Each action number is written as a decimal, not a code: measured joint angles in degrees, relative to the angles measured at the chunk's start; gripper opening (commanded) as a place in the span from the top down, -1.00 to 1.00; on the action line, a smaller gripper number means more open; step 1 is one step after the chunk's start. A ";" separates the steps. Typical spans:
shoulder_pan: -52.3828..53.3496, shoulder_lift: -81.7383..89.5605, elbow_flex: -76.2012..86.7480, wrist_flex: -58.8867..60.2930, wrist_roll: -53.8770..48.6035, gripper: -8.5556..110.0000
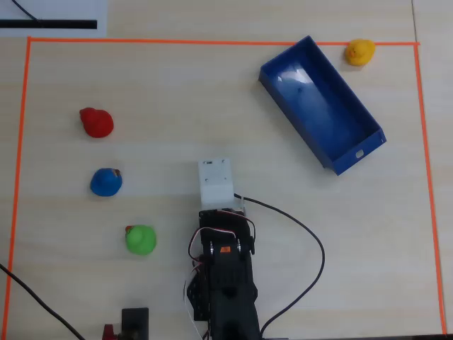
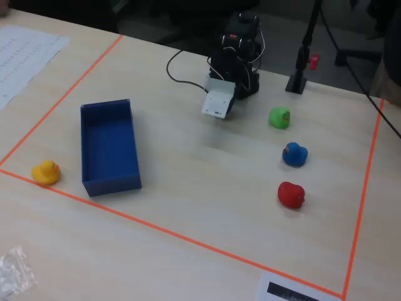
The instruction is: Grasp blue duck and put it into box.
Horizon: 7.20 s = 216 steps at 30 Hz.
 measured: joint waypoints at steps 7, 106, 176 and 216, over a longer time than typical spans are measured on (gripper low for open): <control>0.00 0.00 0.00 0.00 0.00 0.81; -39.11 -100.81 -74.00 -28.13 13.97 0.28; 33.75 -125.42 -122.70 -26.63 1.93 0.86; 34.63 -122.17 -103.18 -31.64 -3.87 0.52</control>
